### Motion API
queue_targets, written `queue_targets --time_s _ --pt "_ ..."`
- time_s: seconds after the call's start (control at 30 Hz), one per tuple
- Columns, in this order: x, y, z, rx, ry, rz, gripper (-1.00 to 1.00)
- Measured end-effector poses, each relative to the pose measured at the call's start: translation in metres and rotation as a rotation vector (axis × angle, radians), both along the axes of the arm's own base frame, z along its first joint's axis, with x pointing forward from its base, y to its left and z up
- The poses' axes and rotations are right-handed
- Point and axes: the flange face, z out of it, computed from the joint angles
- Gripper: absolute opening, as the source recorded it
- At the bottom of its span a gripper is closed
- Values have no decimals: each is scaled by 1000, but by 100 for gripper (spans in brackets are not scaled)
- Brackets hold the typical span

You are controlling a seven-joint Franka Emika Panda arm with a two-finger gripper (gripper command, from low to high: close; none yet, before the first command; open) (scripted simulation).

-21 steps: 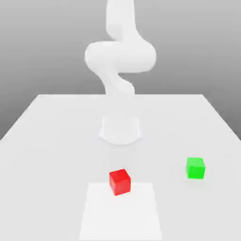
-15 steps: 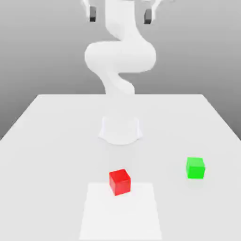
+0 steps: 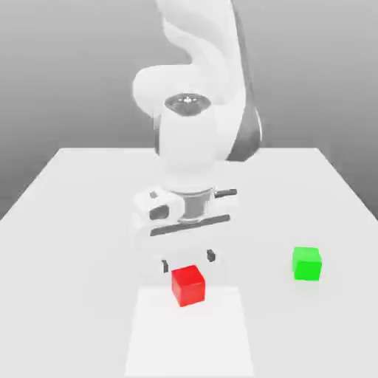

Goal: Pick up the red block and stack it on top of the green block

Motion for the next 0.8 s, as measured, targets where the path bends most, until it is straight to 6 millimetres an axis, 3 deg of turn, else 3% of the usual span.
queue_targets --time_s 0.07,0.1,0.33,0.6,0.67,0.8 --pt "-2 0 -17 -1 3 1 0" --pt "-3 -1 -24 -1 3 1 -100" --pt "-3 0 -25 0 4 1 -100" --pt "-3 0 32 0 4 4 -100" --pt "-2 29 41 1 3 122 -100" --pt "-12 109 55 1 2 456 -100"
